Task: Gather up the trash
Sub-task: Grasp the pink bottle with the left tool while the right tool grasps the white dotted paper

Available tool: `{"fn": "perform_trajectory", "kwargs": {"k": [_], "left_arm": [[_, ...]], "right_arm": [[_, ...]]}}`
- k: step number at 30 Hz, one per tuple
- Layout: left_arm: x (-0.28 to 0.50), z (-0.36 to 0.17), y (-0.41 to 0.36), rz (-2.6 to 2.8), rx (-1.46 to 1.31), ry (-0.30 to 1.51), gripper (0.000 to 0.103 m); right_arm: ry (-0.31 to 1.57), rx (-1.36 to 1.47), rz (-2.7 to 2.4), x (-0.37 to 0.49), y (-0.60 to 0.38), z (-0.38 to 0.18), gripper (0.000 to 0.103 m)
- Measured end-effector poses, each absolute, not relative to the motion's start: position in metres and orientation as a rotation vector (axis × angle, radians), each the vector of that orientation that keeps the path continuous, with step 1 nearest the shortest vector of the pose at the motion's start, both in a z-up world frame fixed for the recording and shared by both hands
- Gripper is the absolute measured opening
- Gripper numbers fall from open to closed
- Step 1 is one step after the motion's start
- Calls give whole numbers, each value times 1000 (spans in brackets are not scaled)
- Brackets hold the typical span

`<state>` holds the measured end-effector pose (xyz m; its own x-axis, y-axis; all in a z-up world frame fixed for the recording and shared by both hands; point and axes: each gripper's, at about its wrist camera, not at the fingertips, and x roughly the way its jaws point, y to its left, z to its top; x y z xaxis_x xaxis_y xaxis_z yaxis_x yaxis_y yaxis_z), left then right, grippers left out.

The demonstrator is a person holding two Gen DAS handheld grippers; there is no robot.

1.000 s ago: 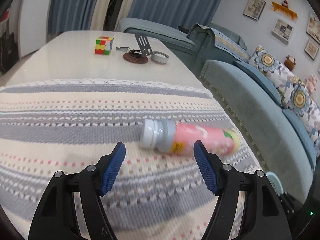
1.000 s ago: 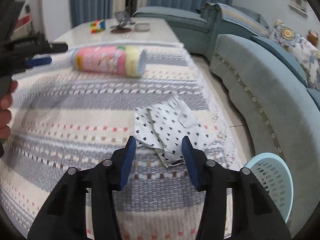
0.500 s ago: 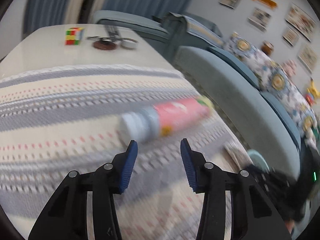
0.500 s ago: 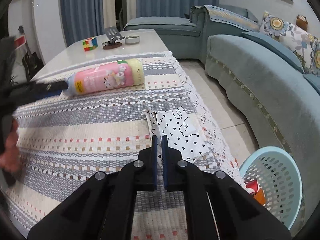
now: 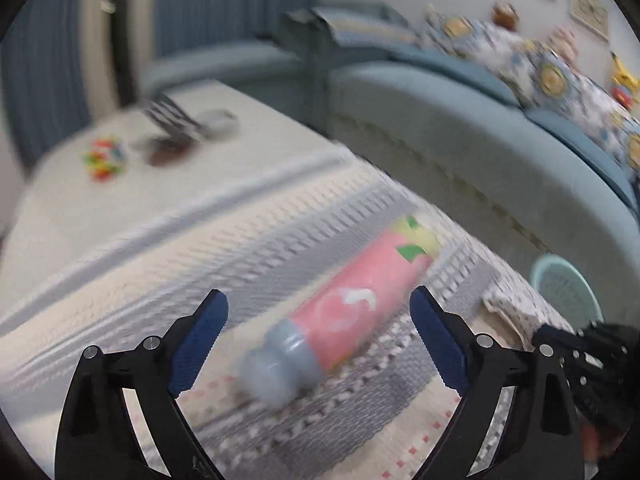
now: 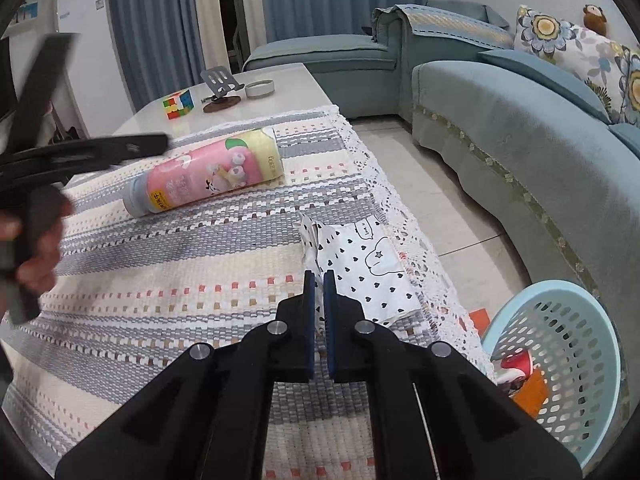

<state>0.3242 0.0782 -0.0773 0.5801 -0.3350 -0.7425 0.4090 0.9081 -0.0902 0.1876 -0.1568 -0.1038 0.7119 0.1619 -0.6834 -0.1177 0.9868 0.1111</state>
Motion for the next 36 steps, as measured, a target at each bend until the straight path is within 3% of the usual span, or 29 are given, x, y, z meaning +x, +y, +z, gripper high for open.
{"fn": "perform_trajectory", "kwargs": {"k": [3,6,8,11,19,25,28,31,36], "left_arm": [[331,-86,62,-475,164,899,84],[323,-94,46,-413,261,913,73],[315,-96,42,-386,286,913,59],[307,-99,35,-348,308,943,50],[258,-93,41,-316,158,938,47],[186,-86,73,-273,39,928,46],[162,-83,83,-256,-18,923,46],[148,-83,87,-246,-75,914,46],[140,-88,86,-231,-107,906,46]], "right_arm": [[764,67,161,188,-158,-104,3],[768,66,176,188,-157,-104,3],[769,53,183,187,-154,-105,3],[768,44,202,185,-152,-104,3],[688,61,292,164,-157,-91,3],[755,94,308,142,-158,-90,3],[800,85,276,154,-157,-89,14],[812,37,225,172,-155,-89,49],[850,-38,198,204,-142,-99,50]]}}
